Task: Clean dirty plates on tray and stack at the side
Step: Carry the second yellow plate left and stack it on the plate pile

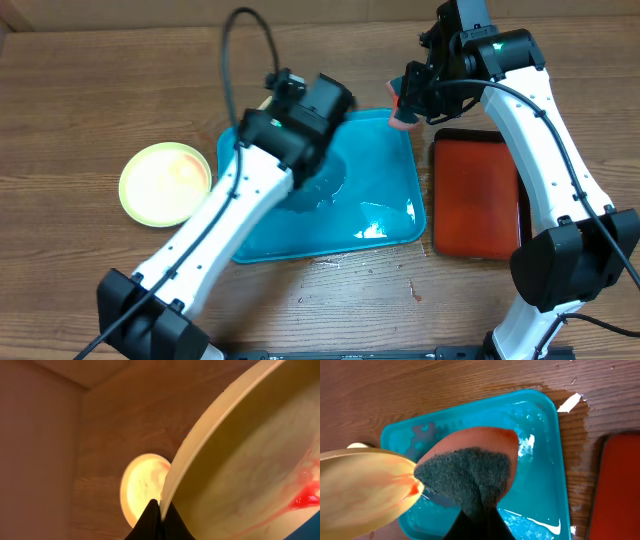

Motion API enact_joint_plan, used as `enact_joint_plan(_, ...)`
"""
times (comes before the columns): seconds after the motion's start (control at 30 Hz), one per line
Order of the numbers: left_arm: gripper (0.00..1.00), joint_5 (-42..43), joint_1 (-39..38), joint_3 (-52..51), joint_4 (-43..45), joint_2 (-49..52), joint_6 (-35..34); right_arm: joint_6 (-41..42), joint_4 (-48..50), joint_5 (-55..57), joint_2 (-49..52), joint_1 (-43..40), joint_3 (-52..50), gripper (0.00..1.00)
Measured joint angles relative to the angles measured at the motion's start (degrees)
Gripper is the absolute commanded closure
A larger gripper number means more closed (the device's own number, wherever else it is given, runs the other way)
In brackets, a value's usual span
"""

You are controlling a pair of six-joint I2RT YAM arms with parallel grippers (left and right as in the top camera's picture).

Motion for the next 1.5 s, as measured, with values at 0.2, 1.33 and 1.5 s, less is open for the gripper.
enact_joint_plan(0.2,0.96,-8.24,-3.41,0.00,-0.09,0.00,-0.81,-0.02,-0.48,0.66,0.00,0.00,0.00,0.96)
enact_joint_plan(1.33,0.96,8.35,1.03,0.00,0.24,0.00,-1.64,-0.04,-0.52,1.09,0.00,0.02,0.00,0.96)
enact_joint_plan(1.5,0.96,24.85,11.21,0.00,0.33,0.00,-0.35,-0.02,-0.87,1.11,0.00,0.00,0.00,0.96)
